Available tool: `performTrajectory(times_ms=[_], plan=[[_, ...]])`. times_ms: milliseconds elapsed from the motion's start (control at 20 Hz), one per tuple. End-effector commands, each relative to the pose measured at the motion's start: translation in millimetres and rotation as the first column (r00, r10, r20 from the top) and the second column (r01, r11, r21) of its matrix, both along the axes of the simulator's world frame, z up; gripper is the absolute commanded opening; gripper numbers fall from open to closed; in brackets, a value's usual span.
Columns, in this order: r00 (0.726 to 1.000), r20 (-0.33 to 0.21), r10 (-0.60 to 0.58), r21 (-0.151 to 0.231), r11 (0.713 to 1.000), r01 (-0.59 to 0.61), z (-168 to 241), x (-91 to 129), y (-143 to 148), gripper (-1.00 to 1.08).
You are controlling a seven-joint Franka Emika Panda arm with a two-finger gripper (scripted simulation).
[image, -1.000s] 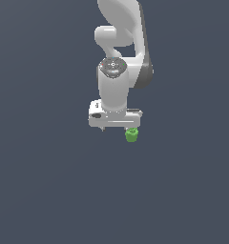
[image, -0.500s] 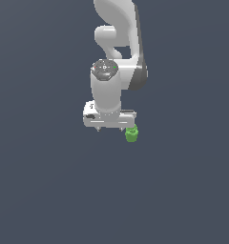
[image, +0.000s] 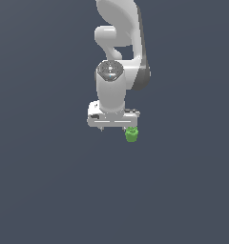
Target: Pick up the object and move it to a goal position.
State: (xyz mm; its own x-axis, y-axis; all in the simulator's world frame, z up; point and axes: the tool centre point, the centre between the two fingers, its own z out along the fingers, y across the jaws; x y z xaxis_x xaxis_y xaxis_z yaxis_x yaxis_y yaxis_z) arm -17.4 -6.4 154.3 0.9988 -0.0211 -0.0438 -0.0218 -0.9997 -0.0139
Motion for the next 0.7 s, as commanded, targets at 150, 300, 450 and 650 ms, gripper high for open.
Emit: performTrajectory(times_ms=[150,300,450,650], plan=[[0.997,0.016,0.074,-0.006,0.997,-0.074,-11.2,-13.8,37.9,1.00],[0.992,0.027,0.125,-0.010,0.992,-0.125,-18.4,-25.0,62.9,1.00],[0.986,0.035,0.164,-0.013,0.986,-0.163,-23.5,-34.3,81.1,1.00],[0.980,0.042,0.194,-0.014,0.981,-0.194,-27.3,-42.2,95.2,1.00]])
